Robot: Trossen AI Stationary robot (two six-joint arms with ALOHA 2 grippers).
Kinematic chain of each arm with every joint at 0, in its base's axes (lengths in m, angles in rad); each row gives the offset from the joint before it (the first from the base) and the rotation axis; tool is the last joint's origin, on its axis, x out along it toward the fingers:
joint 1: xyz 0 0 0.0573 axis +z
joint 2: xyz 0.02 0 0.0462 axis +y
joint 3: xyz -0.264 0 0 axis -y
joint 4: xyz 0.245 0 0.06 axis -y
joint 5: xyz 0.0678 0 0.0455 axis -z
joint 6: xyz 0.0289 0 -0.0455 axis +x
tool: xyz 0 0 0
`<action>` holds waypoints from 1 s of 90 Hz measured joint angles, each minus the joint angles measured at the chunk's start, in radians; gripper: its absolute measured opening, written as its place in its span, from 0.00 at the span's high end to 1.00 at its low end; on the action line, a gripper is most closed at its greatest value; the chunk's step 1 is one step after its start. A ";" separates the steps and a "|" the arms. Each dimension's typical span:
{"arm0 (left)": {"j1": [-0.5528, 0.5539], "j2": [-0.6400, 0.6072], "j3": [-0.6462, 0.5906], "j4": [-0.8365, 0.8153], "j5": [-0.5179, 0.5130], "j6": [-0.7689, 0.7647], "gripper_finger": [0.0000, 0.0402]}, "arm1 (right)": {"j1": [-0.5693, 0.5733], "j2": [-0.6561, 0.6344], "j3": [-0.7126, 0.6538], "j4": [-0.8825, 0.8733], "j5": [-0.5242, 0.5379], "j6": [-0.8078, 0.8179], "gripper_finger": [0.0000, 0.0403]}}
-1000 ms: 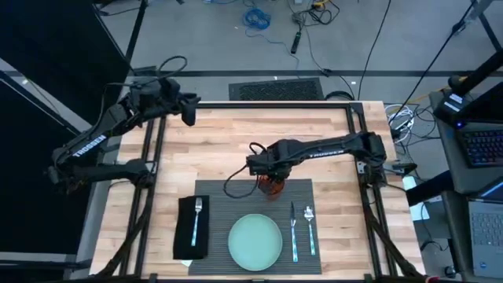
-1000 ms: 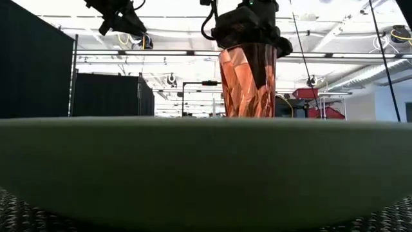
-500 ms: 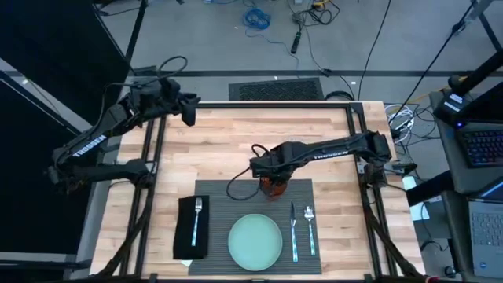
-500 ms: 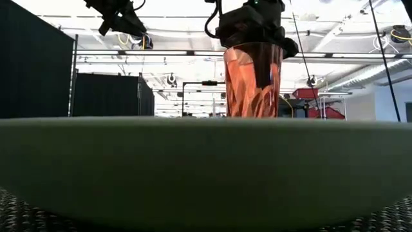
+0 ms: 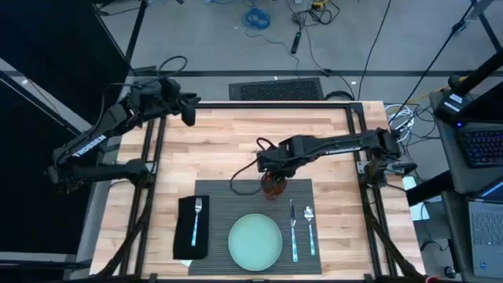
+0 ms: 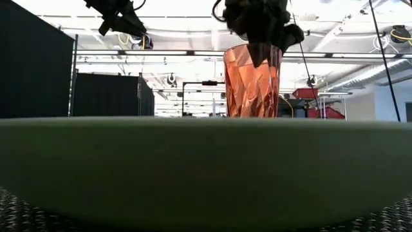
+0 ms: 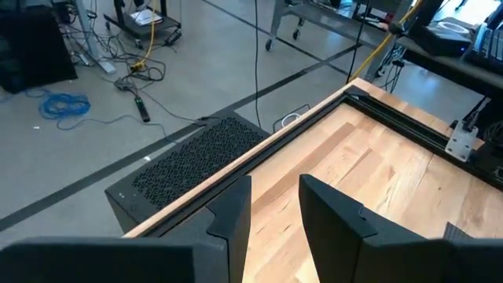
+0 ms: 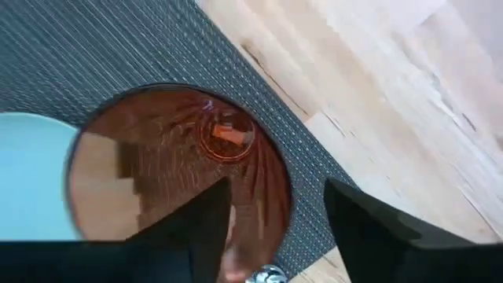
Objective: Set table place
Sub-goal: Return to Home Position
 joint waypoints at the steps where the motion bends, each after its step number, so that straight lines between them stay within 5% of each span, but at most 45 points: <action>1: 0.000 0.000 0.000 0.000 0.000 0.000 0.77 | 0.000 -0.006 0.000 0.000 0.000 -0.001 0.50; 29: 0.000 -0.016 0.000 0.029 0.038 -0.001 0.77 | 0.078 -0.262 0.000 0.000 0.059 -0.129 0.48; 55: 0.000 -0.162 -0.025 0.087 0.053 0.023 0.77 | 0.331 -0.553 -0.061 0.124 0.520 -0.159 0.48; 75: 0.015 -0.354 -0.176 0.202 0.048 -0.001 0.77 | 0.513 -0.851 -0.432 0.424 0.709 -0.143 0.48; 90: 0.039 -0.460 -0.269 0.283 0.045 -0.046 0.77 | 0.534 -1.132 -0.815 0.830 0.766 -0.221 0.48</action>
